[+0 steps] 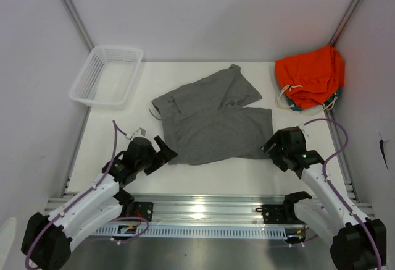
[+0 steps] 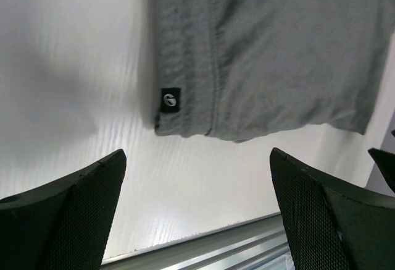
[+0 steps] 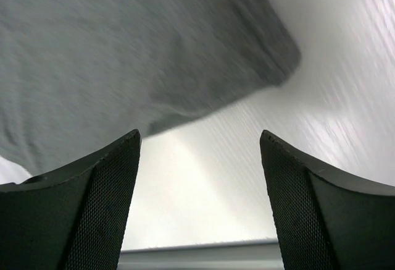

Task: Fold and stack the shorts
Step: Fold the shorts

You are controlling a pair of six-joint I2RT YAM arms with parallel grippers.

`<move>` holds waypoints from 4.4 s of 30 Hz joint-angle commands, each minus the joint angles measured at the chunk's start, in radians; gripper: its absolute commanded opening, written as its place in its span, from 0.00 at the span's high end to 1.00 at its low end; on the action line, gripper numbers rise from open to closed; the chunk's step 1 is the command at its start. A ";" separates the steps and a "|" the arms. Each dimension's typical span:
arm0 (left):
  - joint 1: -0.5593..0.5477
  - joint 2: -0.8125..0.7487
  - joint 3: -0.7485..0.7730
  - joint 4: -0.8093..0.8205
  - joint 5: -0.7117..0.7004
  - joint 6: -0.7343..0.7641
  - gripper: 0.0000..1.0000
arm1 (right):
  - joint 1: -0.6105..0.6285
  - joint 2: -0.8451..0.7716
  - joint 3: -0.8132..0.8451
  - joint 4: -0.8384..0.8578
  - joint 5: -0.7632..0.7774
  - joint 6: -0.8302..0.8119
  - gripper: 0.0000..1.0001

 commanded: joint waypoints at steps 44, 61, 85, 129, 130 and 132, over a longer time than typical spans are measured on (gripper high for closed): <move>-0.208 0.397 -0.159 0.315 -0.240 -0.572 0.57 | -0.055 0.174 -0.148 0.241 0.233 0.286 0.75; -0.234 0.323 -0.047 0.136 -0.306 -0.450 0.99 | -0.047 -0.002 -0.050 0.012 0.361 0.215 1.00; -0.542 0.147 0.265 -0.385 -0.357 -0.534 1.00 | 0.008 -0.171 0.381 -0.424 0.498 0.080 1.00; 0.177 0.653 0.812 -0.447 -0.006 -0.226 1.00 | -0.015 0.816 0.969 0.119 0.345 -0.115 1.00; 0.182 0.670 0.833 -0.446 -0.003 -0.221 1.00 | -0.012 0.833 0.976 0.132 0.345 -0.118 1.00; 0.190 0.704 0.850 -0.452 -0.003 -0.210 1.00 | -0.013 0.881 1.005 0.133 0.348 -0.115 1.00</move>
